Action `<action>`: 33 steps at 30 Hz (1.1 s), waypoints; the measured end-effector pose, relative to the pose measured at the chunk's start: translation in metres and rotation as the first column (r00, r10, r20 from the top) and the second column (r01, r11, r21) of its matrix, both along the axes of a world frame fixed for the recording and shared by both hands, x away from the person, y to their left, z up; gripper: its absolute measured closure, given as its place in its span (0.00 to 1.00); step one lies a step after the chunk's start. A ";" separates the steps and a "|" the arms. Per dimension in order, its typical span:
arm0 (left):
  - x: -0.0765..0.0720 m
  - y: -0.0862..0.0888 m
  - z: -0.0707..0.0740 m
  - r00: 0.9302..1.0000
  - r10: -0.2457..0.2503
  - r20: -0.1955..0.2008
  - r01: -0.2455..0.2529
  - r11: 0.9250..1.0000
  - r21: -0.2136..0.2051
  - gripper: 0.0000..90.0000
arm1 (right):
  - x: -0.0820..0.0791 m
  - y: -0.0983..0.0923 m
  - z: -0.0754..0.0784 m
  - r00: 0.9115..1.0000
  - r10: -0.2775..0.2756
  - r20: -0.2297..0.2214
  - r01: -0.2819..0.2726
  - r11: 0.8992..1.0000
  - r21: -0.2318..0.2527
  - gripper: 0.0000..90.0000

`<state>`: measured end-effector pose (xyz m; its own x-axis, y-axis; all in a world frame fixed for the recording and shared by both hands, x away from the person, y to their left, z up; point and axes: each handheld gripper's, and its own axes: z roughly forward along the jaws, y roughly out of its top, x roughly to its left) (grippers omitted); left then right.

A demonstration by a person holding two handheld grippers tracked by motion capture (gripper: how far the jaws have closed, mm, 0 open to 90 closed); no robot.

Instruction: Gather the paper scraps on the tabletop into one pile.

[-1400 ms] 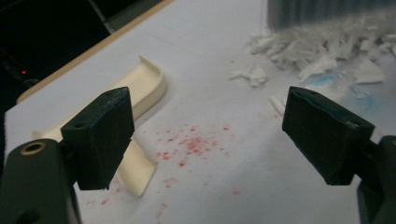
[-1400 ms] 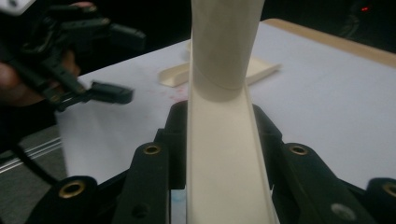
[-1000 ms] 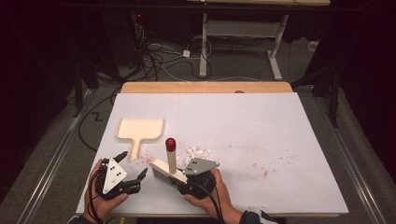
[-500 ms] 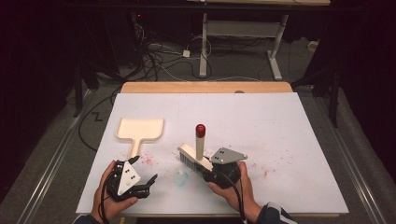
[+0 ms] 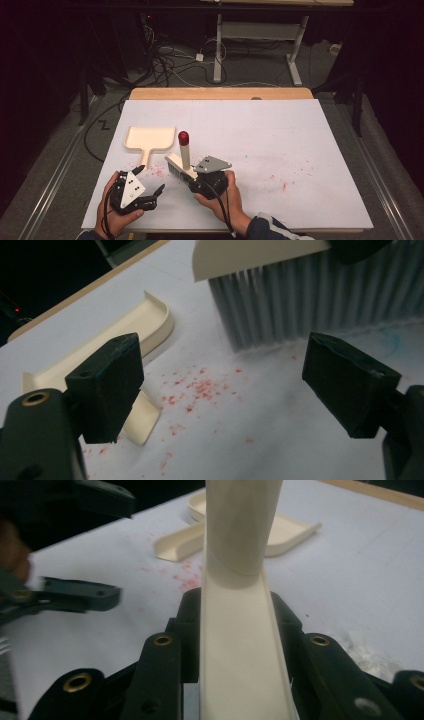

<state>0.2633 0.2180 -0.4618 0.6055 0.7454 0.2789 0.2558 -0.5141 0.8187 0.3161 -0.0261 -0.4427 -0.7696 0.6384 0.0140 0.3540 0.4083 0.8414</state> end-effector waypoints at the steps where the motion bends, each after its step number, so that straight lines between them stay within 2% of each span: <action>1: 0.000 -0.001 0.000 1.000 -0.005 -0.003 0.005 1.000 -0.002 0.18 | 0.003 0.000 -0.002 1.000 -0.015 0.000 0.015 1.000 -0.016 0.75; 2: 0.000 -0.001 -0.001 1.000 -0.009 -0.006 0.009 1.000 0.003 0.18 | 0.007 -0.002 -0.003 0.999 -0.035 0.006 0.035 0.999 -0.021 0.75; 4: 0.000 -0.003 -0.002 1.000 -0.017 -0.008 0.017 1.000 0.011 0.18 | 0.013 -0.010 -0.002 0.998 -0.061 -0.014 0.061 0.998 -0.021 0.75; 5: -0.001 -0.004 -0.002 1.000 -0.017 -0.021 0.017 1.000 0.007 0.18 | 0.016 -0.015 -0.001 0.997 -0.077 -0.016 0.077 0.997 -0.025 0.75; 8: 0.000 -0.005 -0.002 0.999 -0.023 -0.025 0.023 1.000 0.015 0.18 | 0.021 -0.033 0.003 0.992 -0.128 -0.014 0.127 0.991 -0.042 0.75; 10: 0.000 -0.007 -0.002 0.999 -0.026 -0.026 0.027 0.999 0.019 0.18 | 0.023 -0.044 0.004 0.987 -0.162 -0.017 0.161 0.986 -0.039 0.75; 13: 0.000 -0.010 -0.002 0.999 -0.035 -0.032 0.036 0.999 0.032 0.18 | 0.024 -0.058 0.006 0.983 -0.181 -0.029 0.180 0.983 -0.026 0.75; 16: 0.001 -0.012 -0.003 0.999 -0.040 -0.032 0.041 0.999 0.033 0.18 | 0.020 -0.066 0.012 0.987 -0.155 -0.039 0.157 0.987 0.026 0.75; 19: 0.002 -0.012 -0.003 0.998 -0.043 -0.037 0.044 0.998 0.038 0.18 | 0.015 -0.071 0.024 0.990 -0.138 0.004 0.138 0.989 0.054 0.75; 24: 0.002 -0.011 -0.004 0.998 -0.045 -0.040 0.047 0.998 0.035 0.18 | 0.010 -0.087 0.043 0.996 -0.087 0.030 0.084 0.993 0.084 0.75; 28: 0.001 -0.011 -0.004 0.998 -0.045 -0.040 0.047 0.998 0.039 0.18 | 0.002 -0.107 0.056 0.996 -0.046 0.071 0.040 0.996 0.080 0.75; 31: 0.001 -0.011 -0.004 0.998 -0.047 -0.041 0.049 0.998 0.042 0.18 | -0.008 -0.127 0.061 0.994 0.016 0.104 -0.020 0.999 0.034 0.75; 33: 0.000 -0.011 -0.004 0.998 -0.049 -0.041 0.051 0.998 0.043 0.18 | -0.015 -0.144 0.063 0.992 0.067 0.109 -0.068 0.998 0.003 0.75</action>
